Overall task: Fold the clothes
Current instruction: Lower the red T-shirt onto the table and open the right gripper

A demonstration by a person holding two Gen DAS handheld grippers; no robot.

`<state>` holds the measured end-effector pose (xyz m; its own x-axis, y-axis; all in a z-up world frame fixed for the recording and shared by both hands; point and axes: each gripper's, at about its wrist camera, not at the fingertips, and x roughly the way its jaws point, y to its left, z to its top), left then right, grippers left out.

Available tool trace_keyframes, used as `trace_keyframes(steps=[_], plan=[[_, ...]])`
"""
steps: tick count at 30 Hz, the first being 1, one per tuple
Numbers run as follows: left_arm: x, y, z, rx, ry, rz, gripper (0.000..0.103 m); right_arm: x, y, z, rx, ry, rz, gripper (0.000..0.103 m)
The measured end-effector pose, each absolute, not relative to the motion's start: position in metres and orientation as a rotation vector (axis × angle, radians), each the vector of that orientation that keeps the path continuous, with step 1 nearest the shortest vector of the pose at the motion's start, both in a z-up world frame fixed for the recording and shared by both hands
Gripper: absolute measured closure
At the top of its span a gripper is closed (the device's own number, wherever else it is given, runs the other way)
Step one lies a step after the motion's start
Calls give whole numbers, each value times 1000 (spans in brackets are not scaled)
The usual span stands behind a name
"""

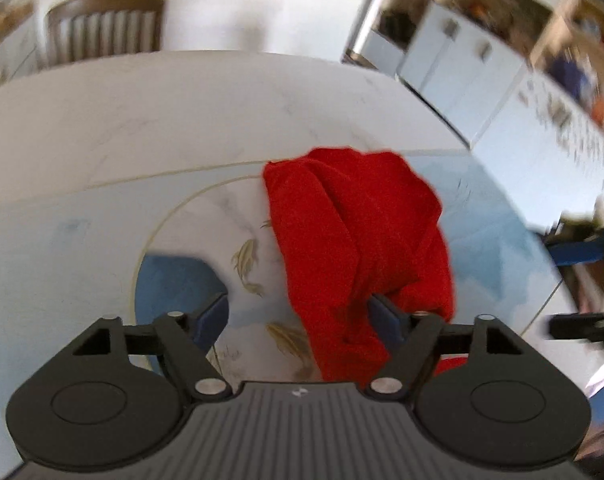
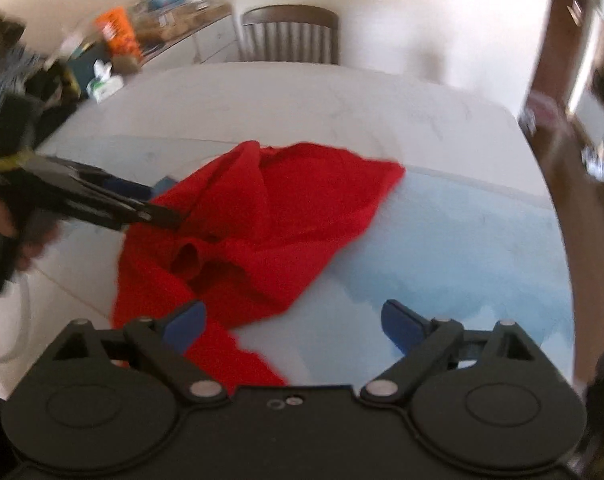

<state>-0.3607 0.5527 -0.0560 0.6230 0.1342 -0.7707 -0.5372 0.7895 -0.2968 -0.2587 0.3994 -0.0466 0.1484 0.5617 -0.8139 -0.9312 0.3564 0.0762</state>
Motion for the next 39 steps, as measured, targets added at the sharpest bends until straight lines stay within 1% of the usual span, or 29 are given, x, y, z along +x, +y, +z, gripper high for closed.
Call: trace_keyframes(steps=[3, 7, 15, 18, 21, 22, 23, 24, 25, 26, 34, 39], plan=[[-373, 541, -42, -614, 810, 387, 21, -250, 416, -53, -604, 830, 1219, 0], [-370, 506, -34, -614, 831, 389, 21, -237, 443, -65, -702, 789, 1348, 0], [-341, 456, -72, -692, 986, 504, 21, -234, 476, -87, -828, 760, 1546, 0], [-327, 441, -82, -614, 1047, 553, 21, -247, 482, -97, -878, 746, 1593, 0], [-325, 436, -80, -573, 1053, 587, 22, -255, 484, -104, -915, 734, 1606, 0], [-328, 436, -80, -574, 1047, 611, 34, -255, 484, -104, -917, 735, 1598, 0], [-333, 437, -79, -579, 1042, 639, 52, -255, 484, -105, -918, 735, 1591, 0], [-337, 438, -79, -584, 1037, 668, 57, -254, 483, -104, -910, 739, 1586, 0], [-343, 441, -78, -596, 1026, 692, 65, -251, 480, -100, -884, 748, 1585, 0], [-350, 445, -76, -616, 1010, 712, 70, -248, 478, -97, -857, 757, 1585, 0], [-398, 500, -49, -705, 858, 866, 74, -221, 417, -57, -640, 784, 1504, 0], [-405, 541, -53, -708, 884, 773, 74, -208, 378, -65, -586, 892, 1354, 0]])
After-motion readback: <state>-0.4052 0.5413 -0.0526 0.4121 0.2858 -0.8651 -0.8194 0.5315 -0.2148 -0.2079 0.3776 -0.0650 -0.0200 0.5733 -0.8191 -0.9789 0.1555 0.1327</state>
